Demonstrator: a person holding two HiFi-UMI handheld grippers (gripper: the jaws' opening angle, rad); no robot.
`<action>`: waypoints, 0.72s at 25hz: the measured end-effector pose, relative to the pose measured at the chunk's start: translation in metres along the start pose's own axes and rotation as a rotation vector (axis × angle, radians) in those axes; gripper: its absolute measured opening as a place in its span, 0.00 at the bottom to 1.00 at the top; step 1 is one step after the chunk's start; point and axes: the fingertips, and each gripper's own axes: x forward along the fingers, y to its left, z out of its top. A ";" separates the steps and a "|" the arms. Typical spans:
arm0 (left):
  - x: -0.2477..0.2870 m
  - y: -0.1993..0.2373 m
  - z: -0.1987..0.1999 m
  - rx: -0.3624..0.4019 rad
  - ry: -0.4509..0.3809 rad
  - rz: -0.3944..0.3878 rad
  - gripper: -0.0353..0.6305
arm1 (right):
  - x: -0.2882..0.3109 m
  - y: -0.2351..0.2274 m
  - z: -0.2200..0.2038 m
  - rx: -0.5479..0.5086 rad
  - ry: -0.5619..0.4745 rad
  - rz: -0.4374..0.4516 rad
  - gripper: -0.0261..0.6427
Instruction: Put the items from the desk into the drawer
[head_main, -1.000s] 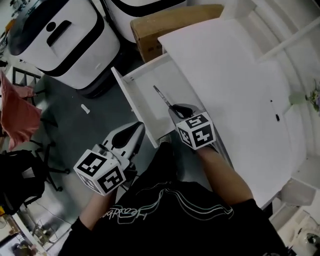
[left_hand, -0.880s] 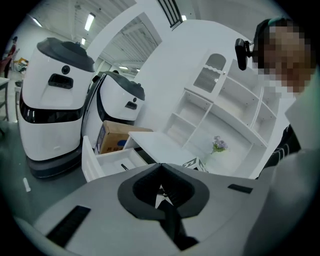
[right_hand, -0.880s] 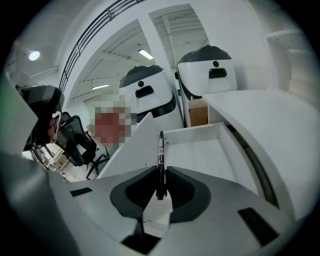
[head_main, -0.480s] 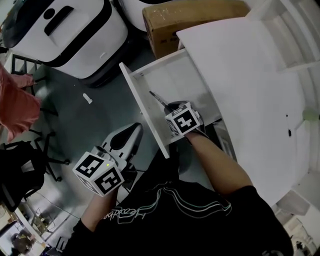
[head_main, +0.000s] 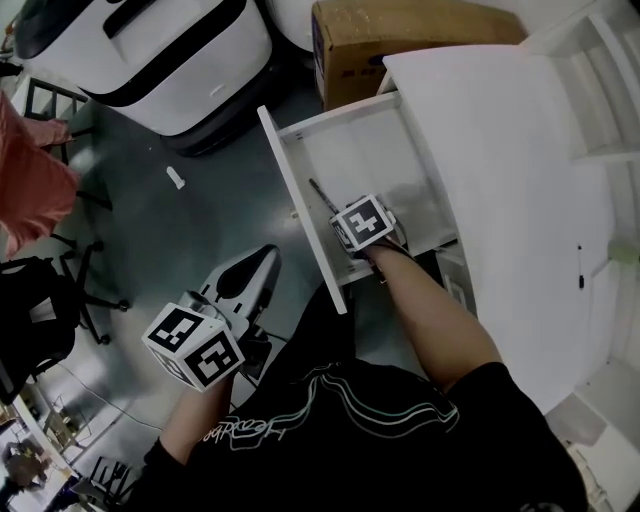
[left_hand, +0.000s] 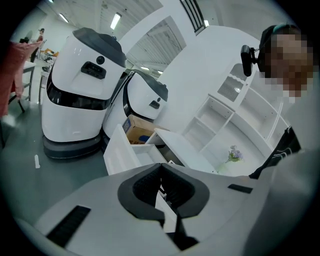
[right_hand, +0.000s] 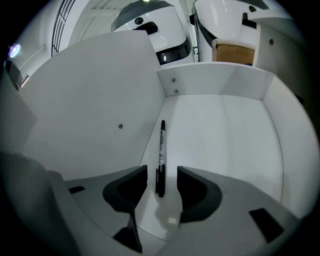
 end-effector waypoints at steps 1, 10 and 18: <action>-0.001 -0.001 -0.001 -0.005 -0.005 -0.002 0.08 | -0.002 0.002 0.000 0.010 -0.006 0.009 0.34; -0.008 -0.042 -0.021 0.004 -0.002 -0.070 0.08 | -0.112 0.024 -0.003 0.174 -0.287 0.094 0.35; -0.015 -0.146 -0.045 0.089 0.009 -0.244 0.08 | -0.287 0.088 -0.060 0.199 -0.650 0.116 0.24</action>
